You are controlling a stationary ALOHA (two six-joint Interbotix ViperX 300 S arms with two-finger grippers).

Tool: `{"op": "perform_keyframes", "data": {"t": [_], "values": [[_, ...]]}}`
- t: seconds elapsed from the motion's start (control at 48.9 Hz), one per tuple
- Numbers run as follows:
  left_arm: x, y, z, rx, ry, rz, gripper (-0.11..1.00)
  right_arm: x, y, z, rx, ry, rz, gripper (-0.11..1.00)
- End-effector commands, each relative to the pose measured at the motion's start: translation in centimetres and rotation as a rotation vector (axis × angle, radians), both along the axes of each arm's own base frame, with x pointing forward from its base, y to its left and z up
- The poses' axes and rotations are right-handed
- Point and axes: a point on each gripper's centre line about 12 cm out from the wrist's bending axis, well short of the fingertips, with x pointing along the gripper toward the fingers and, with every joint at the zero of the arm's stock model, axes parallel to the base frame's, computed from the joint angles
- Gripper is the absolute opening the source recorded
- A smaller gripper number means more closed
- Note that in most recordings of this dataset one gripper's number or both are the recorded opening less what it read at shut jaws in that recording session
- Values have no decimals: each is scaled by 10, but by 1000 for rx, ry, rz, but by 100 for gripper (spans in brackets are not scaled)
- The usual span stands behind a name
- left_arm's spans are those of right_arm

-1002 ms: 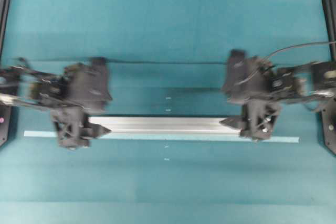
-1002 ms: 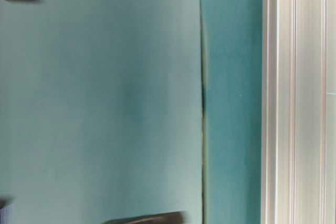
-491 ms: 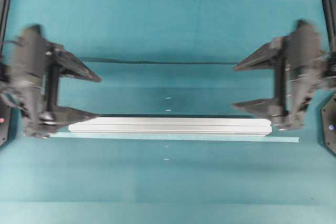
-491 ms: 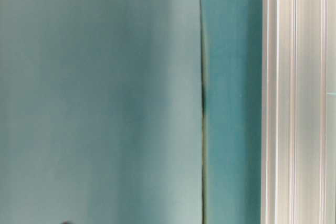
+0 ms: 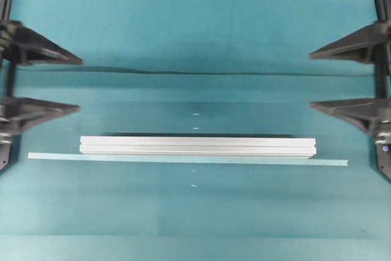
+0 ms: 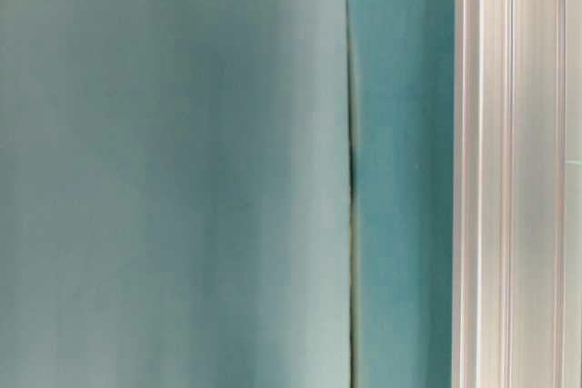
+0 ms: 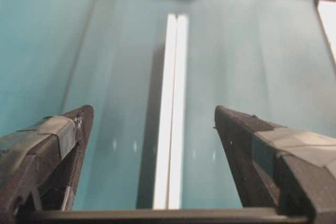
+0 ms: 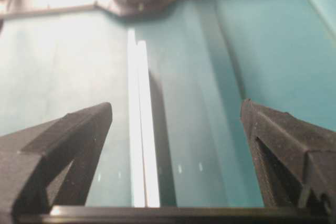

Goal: Lift the metal rail with both hands.

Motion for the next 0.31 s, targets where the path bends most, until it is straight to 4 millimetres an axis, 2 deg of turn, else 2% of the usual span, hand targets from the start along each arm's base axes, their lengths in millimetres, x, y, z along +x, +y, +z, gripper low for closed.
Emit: {"op": "perform_keyframes", "data": {"t": [0.0, 0.286], "values": [[-6, 0, 13, 6, -50, 1, 93, -5, -2, 7, -2, -24, -12, 98], [-24, -1, 24, 8, -112, 2, 93, -12, -4, 5, 0, -29, -25, 98]]}}
